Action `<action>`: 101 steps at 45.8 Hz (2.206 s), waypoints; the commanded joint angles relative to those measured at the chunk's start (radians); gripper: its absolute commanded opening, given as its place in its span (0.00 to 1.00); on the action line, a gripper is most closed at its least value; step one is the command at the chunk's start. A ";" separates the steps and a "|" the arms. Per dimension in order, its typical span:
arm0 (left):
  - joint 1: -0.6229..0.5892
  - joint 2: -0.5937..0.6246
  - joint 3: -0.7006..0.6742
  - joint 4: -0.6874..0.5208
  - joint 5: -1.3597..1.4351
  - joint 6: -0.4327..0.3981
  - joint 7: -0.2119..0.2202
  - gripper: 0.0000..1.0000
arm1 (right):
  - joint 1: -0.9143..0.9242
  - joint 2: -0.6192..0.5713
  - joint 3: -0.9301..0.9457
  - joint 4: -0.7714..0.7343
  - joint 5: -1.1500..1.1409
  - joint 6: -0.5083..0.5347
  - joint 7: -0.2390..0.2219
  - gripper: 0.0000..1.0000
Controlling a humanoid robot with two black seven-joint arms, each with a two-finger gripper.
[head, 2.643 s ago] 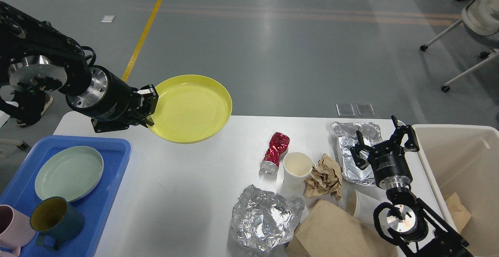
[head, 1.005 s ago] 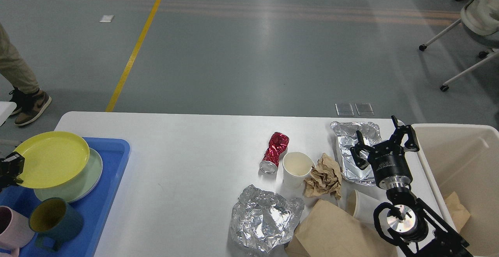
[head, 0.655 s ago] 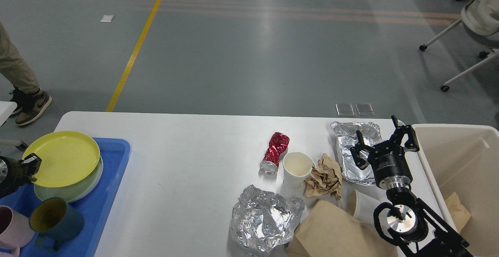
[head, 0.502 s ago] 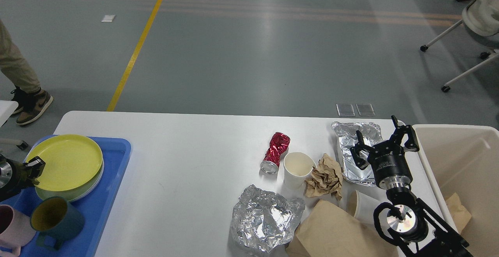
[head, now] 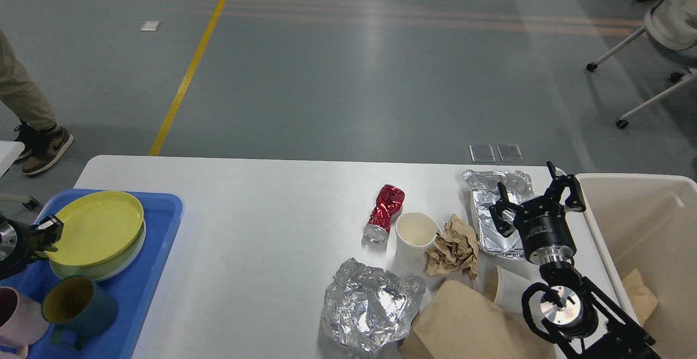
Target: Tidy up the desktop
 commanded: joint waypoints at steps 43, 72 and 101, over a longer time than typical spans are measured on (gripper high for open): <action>0.115 0.056 -1.074 -0.009 0.001 -0.023 -0.018 0.96 | 0.000 0.000 0.000 0.000 -0.001 0.000 0.000 1.00; 0.446 -0.182 -1.793 -0.096 -0.006 -0.167 -0.325 0.96 | 0.000 0.000 0.000 0.000 0.000 0.000 0.000 1.00; 0.844 -0.454 -2.415 -0.512 0.469 -0.064 -0.338 0.96 | 0.000 0.000 0.000 0.001 -0.001 0.000 0.000 1.00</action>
